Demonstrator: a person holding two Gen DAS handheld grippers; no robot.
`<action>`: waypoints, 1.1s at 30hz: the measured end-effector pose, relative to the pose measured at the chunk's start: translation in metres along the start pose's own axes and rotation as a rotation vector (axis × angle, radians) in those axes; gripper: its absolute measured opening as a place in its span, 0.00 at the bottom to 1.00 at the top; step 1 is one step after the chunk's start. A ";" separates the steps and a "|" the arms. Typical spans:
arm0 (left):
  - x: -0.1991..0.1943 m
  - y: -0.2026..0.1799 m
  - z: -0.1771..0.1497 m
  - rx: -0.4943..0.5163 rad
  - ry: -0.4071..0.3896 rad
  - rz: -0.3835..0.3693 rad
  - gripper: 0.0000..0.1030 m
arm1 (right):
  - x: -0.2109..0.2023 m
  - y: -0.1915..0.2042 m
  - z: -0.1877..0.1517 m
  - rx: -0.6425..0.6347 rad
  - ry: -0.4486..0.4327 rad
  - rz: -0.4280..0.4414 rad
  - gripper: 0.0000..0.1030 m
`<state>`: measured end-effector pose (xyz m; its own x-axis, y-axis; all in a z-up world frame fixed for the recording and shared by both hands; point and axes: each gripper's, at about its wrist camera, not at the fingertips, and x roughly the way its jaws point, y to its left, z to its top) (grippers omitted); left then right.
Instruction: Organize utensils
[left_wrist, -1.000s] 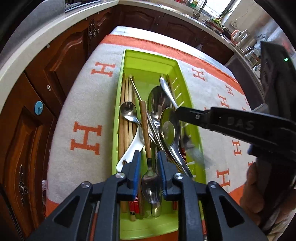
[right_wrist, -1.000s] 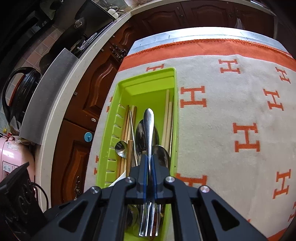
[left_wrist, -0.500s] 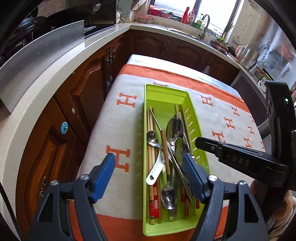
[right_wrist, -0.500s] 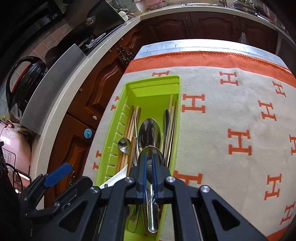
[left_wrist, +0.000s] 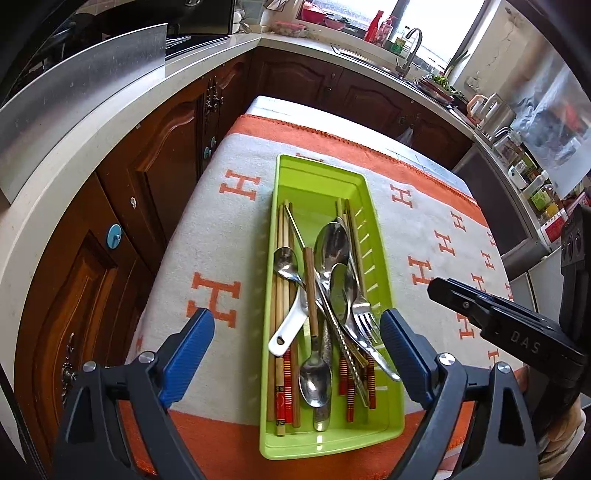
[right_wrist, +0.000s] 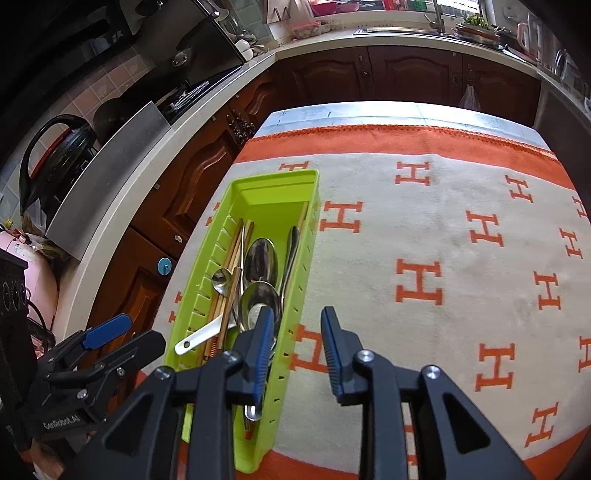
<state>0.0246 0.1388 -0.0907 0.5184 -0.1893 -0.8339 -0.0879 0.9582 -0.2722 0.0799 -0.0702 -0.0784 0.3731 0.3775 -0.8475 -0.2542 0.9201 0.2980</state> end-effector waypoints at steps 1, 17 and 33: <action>0.000 -0.003 0.000 0.007 -0.001 0.000 0.87 | -0.003 -0.003 -0.001 0.003 -0.001 -0.002 0.28; -0.012 -0.076 -0.002 0.143 -0.007 -0.043 0.88 | -0.060 -0.044 -0.020 -0.020 -0.071 -0.051 0.30; -0.032 -0.153 0.005 0.236 -0.082 0.026 0.93 | -0.120 -0.072 -0.026 0.030 -0.204 -0.114 0.40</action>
<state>0.0254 -0.0008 -0.0198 0.5869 -0.1551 -0.7947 0.0936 0.9879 -0.1237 0.0308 -0.1847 -0.0100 0.5712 0.2812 -0.7711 -0.1742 0.9596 0.2210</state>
